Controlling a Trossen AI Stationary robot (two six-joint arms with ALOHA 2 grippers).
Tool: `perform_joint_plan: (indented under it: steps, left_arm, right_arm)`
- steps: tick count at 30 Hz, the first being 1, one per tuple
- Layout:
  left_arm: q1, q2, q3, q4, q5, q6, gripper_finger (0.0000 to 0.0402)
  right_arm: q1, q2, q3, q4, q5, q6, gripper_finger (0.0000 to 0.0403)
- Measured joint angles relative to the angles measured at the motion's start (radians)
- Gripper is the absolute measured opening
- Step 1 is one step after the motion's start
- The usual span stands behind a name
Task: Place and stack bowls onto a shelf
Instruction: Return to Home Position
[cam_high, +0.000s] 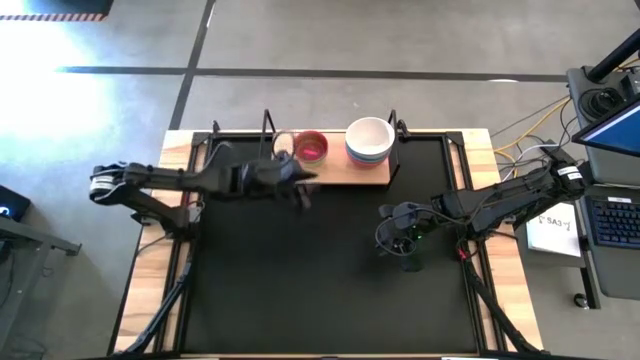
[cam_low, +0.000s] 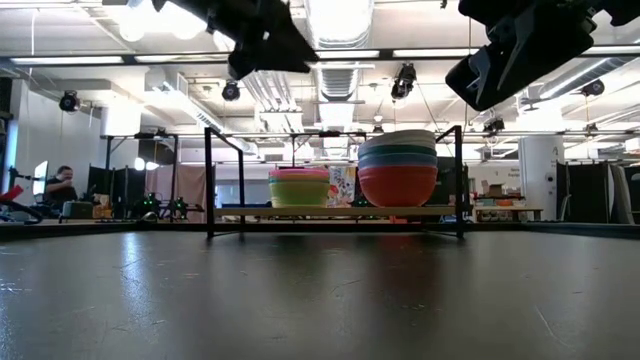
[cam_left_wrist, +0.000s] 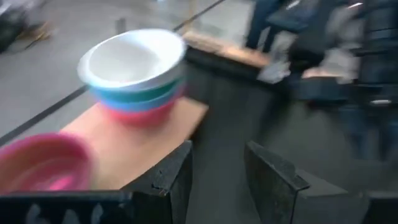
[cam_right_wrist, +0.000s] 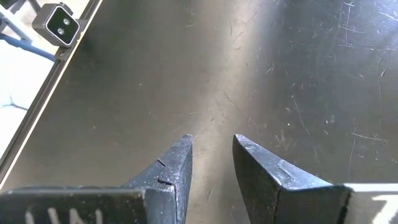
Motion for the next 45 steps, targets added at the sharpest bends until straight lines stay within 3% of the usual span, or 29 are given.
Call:
perform_joint_plan:
  steps: [7, 10, 14, 20, 24, 31, 38, 45]
  left_arm:
    - [-0.104, -0.002, -0.156, 0.261, 0.001, 0.019, 0.0126]
    - [-0.119, 0.013, -0.179, 0.257, 0.001, -0.006, 0.0126]
    - [-0.117, 0.039, -0.180, 0.276, 0.001, -0.179, 0.0126]
    - [-0.112, 0.038, -0.200, 0.261, -0.059, -0.207, 0.0126]
    - [-0.105, -0.003, -0.240, 0.322, -0.106, -0.236, 0.0126]
    - [-0.106, -0.131, -0.415, 0.527, -0.107, -0.227, 0.0126]
    - [-0.106, -0.258, -0.587, 0.774, -0.107, 0.016, 0.0126]
    - [-0.106, -0.417, -0.680, 0.816, -0.105, 0.093, 0.0126]
  right_arm:
    - [0.000, 0.000, 0.000, 0.000, 0.000, -0.002, 0.0105]
    - [0.000, 0.000, 0.000, 0.000, 0.000, -0.001, 0.0105]
    - [0.000, 0.000, 0.000, 0.000, 0.000, -0.001, 0.0105]
    - [0.000, 0.000, 0.000, 0.000, 0.000, -0.001, 0.0105]
    - [0.000, 0.000, 0.000, 0.000, 0.000, -0.001, 0.0105]
    - [0.000, 0.000, 0.000, 0.000, 0.000, -0.001, 0.0105]
    - [0.000, 0.000, 0.000, 0.000, 0.000, 0.000, 0.0105]
    - [0.000, 0.000, 0.000, 0.000, 0.000, -0.001, 0.0105]
